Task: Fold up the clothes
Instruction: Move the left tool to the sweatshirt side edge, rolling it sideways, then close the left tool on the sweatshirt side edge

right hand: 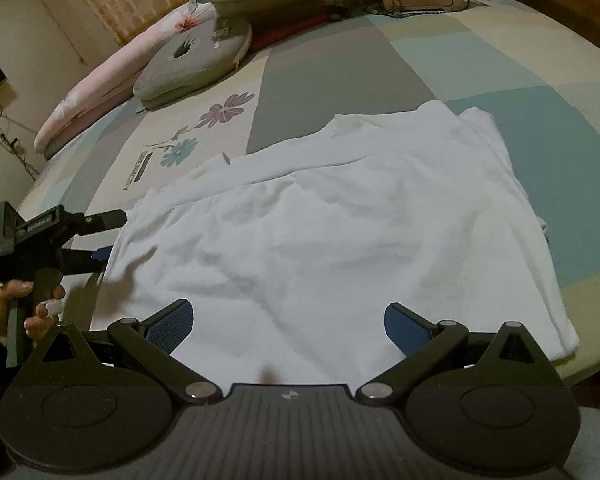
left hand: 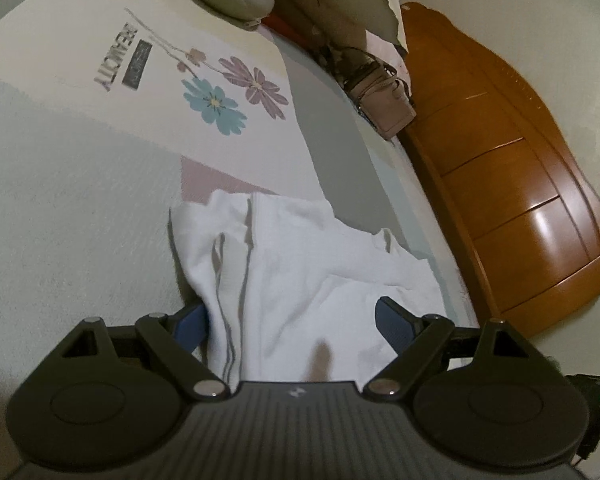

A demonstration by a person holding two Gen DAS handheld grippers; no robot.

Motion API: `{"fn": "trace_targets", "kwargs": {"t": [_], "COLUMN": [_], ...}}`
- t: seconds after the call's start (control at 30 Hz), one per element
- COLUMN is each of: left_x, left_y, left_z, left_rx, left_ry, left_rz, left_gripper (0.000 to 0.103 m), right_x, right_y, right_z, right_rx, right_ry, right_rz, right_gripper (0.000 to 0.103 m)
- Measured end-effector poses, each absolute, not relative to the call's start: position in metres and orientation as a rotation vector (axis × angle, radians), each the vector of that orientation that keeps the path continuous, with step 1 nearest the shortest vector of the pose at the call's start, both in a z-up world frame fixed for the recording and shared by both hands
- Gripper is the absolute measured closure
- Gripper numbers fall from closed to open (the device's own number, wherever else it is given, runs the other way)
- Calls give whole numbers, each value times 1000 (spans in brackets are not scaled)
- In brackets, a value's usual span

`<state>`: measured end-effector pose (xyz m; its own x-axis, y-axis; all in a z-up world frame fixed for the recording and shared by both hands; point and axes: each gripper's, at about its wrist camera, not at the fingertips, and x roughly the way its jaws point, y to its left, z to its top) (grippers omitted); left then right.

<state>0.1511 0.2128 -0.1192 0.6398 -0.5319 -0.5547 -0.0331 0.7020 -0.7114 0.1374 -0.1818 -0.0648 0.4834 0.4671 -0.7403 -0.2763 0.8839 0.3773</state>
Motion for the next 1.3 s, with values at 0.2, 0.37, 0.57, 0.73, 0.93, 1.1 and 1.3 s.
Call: {"fn": "trace_targets", "kwargs": {"t": [0.2, 0.37, 0.57, 0.73, 0.93, 1.1, 1.3], "left_x": [146, 148, 162, 167, 186, 197, 163], "left_y": [215, 214, 211, 211, 212, 205, 201], "left_z": [-126, -129, -128, -127, -128, -127, -132], "left_rx": [-816, -829, -799, -813, -814, -807, -858], "left_ry": [842, 846, 881, 944, 955, 942, 944], "left_rz": [-366, -406, -432, -456, -469, -468, -581], "left_gripper": [17, 17, 17, 17, 17, 16, 14], "right_x": [136, 135, 133, 132, 135, 140, 134], "right_y": [-179, -176, -179, -180, -178, -179, -182], "right_z": [-64, -63, -60, -58, -58, -58, -60], "right_rx": [218, 218, 233, 240, 249, 287, 301], "right_ry": [959, 955, 944, 935, 929, 916, 925], "right_rz": [491, 516, 518, 523, 559, 560, 574], "right_gripper": [0, 0, 0, 0, 0, 0, 0]}}
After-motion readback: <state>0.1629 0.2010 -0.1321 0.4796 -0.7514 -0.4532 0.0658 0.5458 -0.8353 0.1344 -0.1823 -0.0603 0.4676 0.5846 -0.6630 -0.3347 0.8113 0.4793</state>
